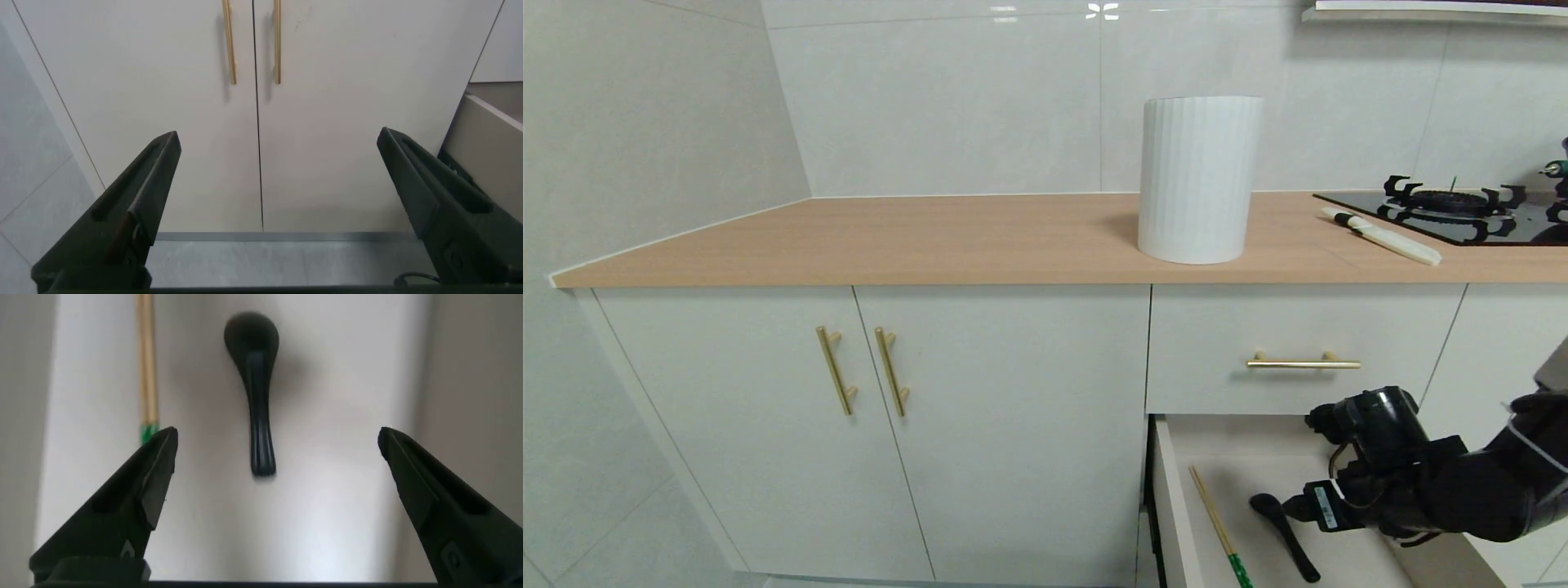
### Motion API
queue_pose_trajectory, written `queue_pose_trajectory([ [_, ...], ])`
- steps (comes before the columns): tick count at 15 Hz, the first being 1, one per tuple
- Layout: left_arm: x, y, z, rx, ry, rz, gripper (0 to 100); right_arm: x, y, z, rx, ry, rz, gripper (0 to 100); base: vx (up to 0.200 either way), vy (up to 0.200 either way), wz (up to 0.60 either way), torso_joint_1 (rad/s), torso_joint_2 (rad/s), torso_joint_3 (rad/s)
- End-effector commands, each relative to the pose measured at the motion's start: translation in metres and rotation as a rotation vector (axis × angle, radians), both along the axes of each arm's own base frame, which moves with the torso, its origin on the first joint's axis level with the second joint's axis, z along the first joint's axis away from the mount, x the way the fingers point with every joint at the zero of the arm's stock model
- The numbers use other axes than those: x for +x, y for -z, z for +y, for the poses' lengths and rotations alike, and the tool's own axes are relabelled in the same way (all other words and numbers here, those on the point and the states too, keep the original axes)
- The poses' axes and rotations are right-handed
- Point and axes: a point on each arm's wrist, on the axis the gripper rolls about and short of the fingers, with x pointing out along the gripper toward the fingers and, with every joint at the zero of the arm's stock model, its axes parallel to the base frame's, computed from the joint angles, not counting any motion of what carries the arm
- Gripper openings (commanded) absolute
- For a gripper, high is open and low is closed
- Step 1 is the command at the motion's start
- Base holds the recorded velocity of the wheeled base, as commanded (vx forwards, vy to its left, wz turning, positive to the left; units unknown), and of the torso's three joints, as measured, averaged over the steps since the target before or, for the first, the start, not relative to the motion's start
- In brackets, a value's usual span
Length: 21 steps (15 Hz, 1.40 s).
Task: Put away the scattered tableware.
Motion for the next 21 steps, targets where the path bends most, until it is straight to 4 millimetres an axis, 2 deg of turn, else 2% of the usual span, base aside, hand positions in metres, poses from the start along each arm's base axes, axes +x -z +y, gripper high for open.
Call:
queue_pose_trajectory([
  [1,0.0,0.0,0.0,0.001,0.0,0.001,100,-0.015,-0.046,0.007,0.024,-0.039,-0.089,100,0.0,0.0,0.0,0.0,0.0,0.0],
  [4,0.0,0.0,0.0,0.0,0.0,-0.001,100,-0.032,-0.065,0.015,0.024,-0.086,-0.081,100,-0.2,0.0,0.0,0.004,0.0,0.001],
  [8,0.0,0.0,0.0,0.0,0.0,-0.001,100,-0.042,-0.073,0.014,0.016,-0.101,-0.06,100,-0.2,0.0,0.0,0.0,0.0,0.006],
  [12,0.0,0.0,0.0,0.0,0.0,0.001,100,-0.064,-0.084,0.019,-0.024,-0.193,-0.014,100,0.0,0.0,0.0,0.0,0.0,0.0],
  [14,0.0,0.0,0.0,0.0,0.0,-0.001,100,-0.08,-0.093,0.023,-0.015,-0.278,0.005,100,0.0,0.0,0.0,0.0,0.0,0.0],
  [16,0.0,0.0,0.0,0.0,0.0,-0.001,100,-0.105,-0.102,0.025,0.0,-0.421,0.07,100,0.0,0.0,0.0,0.0,0.0,0.0],
  [21,0.0,0.0,0.0,0.0,0.0,-0.001,100,-0.137,-0.093,0.032,-0.053,-0.686,0.214,100,0.0,0.0,0.0,0.0,0.0,0.0],
])
